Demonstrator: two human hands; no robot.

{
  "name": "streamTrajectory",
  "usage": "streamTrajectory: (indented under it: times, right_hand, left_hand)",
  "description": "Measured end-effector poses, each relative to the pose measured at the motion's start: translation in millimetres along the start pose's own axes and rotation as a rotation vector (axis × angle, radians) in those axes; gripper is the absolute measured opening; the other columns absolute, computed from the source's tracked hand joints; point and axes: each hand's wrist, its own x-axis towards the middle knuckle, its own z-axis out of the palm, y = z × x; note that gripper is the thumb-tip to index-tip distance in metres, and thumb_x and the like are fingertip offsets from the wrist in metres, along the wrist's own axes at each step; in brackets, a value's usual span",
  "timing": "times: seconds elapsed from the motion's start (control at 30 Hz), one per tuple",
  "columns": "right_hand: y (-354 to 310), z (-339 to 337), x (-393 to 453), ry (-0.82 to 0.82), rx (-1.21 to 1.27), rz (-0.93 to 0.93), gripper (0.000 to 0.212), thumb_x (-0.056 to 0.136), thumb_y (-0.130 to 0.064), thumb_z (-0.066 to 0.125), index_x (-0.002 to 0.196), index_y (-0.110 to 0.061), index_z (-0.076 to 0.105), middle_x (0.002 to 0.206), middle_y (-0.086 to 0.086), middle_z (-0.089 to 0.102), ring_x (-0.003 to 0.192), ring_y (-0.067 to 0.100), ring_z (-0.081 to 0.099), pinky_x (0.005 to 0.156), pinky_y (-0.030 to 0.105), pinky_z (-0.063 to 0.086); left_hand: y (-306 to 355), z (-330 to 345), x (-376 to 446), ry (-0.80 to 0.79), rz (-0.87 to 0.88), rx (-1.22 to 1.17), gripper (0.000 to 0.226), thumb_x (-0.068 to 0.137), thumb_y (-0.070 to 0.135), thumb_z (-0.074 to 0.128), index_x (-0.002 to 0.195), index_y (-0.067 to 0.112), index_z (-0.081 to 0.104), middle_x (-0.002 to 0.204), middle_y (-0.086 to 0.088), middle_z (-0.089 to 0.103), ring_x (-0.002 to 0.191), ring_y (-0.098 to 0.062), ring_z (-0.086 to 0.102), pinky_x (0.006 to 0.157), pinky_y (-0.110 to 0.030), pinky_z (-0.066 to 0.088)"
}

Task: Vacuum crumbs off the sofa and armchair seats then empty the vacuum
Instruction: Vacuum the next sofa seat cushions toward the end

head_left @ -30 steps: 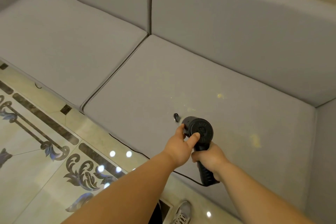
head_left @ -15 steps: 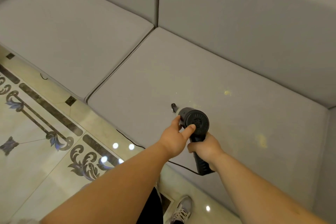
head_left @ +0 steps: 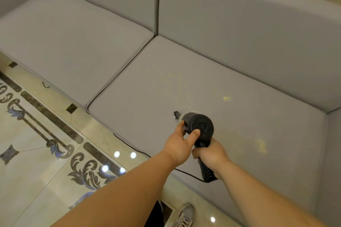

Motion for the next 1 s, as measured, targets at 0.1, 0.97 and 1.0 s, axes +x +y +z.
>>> streamTrajectory:
  times: [0.1, 0.97, 1.0]
  right_hand:
    - [-0.2, 8.6, 4.7, -0.057, -0.016, -0.005, 0.037, 0.067, -0.006, 0.072, 0.097, -0.023, 0.058, 0.089, 0.005, 0.065, 0.081, 0.026, 0.062, 0.066, 0.033, 0.047]
    - [-47.7, -10.9, 26.6, 0.043, 0.055, -0.028, 0.037, 0.065, -0.005, 0.069, 0.100, -0.014, 0.063, 0.088, 0.013, 0.069, 0.078, 0.031, 0.063, 0.068, 0.037, 0.051]
    - [-51.5, -9.9, 28.0, 0.042, 0.059, -0.030, 0.038, 0.065, -0.005, 0.069, 0.102, -0.014, 0.063, 0.089, 0.014, 0.068, 0.079, 0.031, 0.063, 0.069, 0.037, 0.052]
  left_hand:
    - [-8.1, -4.7, 1.6, 0.028, -0.019, 0.018, 0.072, 0.092, 0.051, 0.049, 0.151, 0.026, 0.015, 0.141, -0.002, 0.049, 0.125, -0.024, 0.049, 0.107, -0.041, 0.038]
    - [38.0, -14.9, 37.7, 0.024, 0.056, -0.040, 0.072, 0.090, 0.051, 0.052, 0.151, 0.030, 0.018, 0.143, 0.003, 0.046, 0.126, -0.020, 0.048, 0.097, -0.026, 0.036]
    - [41.1, -18.0, 38.7, 0.024, 0.058, -0.032, 0.072, 0.090, 0.051, 0.052, 0.151, 0.031, 0.018, 0.143, 0.003, 0.046, 0.126, -0.020, 0.049, 0.098, -0.027, 0.037]
